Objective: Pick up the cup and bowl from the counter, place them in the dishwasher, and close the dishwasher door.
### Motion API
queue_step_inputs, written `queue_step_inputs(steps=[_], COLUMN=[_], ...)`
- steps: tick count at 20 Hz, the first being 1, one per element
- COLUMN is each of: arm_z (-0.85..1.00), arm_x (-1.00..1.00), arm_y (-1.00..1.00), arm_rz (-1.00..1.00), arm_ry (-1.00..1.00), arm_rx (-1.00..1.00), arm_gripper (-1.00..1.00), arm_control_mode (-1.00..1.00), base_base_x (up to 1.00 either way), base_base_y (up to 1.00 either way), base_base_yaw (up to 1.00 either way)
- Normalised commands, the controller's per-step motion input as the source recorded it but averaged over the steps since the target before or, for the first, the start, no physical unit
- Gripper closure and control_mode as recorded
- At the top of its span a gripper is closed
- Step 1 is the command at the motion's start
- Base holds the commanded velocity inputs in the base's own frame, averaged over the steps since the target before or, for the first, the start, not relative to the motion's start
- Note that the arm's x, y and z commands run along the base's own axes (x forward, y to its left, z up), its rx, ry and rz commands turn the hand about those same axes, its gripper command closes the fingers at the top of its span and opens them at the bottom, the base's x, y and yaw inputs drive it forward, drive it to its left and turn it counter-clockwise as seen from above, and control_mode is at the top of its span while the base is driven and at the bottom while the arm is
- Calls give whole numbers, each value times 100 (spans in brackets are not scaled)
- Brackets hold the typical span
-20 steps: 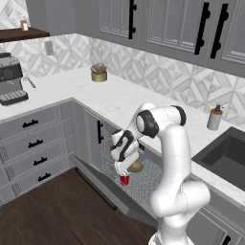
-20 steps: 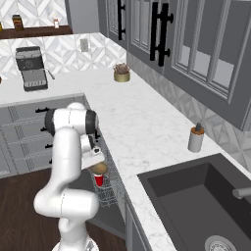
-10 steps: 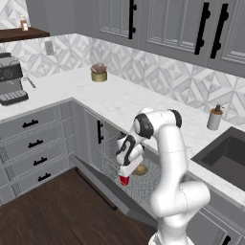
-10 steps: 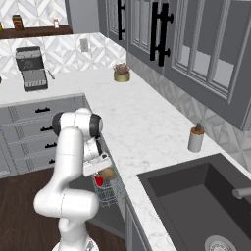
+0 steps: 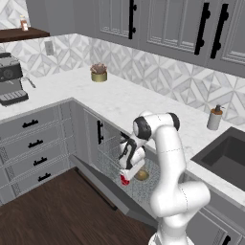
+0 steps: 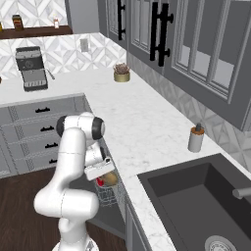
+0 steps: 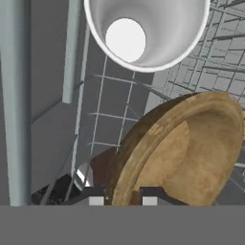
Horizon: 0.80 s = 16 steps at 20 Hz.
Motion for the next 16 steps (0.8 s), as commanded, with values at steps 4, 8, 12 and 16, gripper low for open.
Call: queue_step_inputs(steps=[4,8,12,16], arm_z=[0,36,3,-17], arm_x=[-2,-64,-85,-70], arm_y=[0,59,100,100], arm_rz=[0,7,9,14], arm_ry=[-6,-22,-26,-10], arm_rx=[0,0,-6,-7], arm_gripper=[-100,-100,-100,-100], arm_control_mode=[-100,-100,-100,-100], base_base_x=[0,0,0,0], base_base_y=[0,0,0,0], base_base_yaw=[0,0,0,0])
